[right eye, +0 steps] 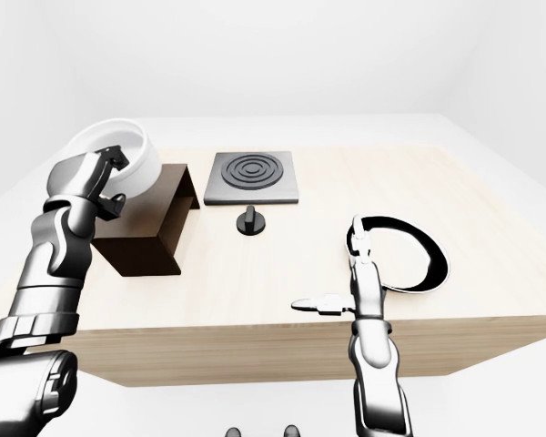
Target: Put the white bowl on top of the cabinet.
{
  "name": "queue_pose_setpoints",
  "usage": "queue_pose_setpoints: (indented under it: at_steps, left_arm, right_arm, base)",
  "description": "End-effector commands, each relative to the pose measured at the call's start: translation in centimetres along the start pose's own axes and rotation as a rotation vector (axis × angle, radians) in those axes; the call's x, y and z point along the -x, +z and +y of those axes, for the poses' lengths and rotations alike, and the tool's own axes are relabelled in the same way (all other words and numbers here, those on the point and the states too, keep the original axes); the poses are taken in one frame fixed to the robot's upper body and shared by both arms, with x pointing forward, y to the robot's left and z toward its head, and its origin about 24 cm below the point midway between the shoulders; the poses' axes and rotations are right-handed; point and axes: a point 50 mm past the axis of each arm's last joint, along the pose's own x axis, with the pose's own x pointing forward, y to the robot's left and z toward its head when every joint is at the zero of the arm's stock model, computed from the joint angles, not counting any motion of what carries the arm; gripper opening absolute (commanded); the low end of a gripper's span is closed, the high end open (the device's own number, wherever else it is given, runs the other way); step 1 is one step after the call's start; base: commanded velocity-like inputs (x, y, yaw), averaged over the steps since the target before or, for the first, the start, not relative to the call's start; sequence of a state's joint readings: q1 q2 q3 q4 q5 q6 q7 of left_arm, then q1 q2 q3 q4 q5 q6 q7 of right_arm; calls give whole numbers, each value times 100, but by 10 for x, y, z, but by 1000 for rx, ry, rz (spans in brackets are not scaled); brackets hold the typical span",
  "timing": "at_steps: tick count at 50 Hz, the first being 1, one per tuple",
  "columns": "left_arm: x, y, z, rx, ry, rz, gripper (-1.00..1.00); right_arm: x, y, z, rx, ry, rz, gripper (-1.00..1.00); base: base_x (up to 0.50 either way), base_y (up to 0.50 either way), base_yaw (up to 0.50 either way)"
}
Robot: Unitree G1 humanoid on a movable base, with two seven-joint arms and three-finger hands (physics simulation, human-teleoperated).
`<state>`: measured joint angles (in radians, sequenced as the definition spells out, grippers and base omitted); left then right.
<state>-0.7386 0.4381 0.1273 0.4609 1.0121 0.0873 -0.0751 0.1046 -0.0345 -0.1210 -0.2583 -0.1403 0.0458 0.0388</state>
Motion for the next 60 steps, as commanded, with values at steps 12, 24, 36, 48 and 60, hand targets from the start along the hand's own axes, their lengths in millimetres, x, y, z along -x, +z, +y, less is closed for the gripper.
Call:
queue_pose_setpoints:
  at_steps: [12,24,36,48,60]
  left_arm:
    - [-3,-6,-1,-26,71,28,-100]
    - [-1,-10,-13,-4,61,49,-100]
    - [-1,-14,-21,16,55,70,-100]
    - [-1,-16,-27,33,50,89,-100]
    - [-1,-17,-30,44,52,96,100]
  right_arm:
    - [-2,-2,2,4,3,3,100]
    - [-3,-4,3,7,3,8,100]
    - [-3,-3,4,9,5,7,100]
    - [-3,-5,5,13,9,10,100]
    - [-3,-5,6,16,11,11,100]
  base:
    - [0,0,0]
    - [0,0,0]
    - [0,0,0]
    - [0,0,0]
    - [0,0,0]
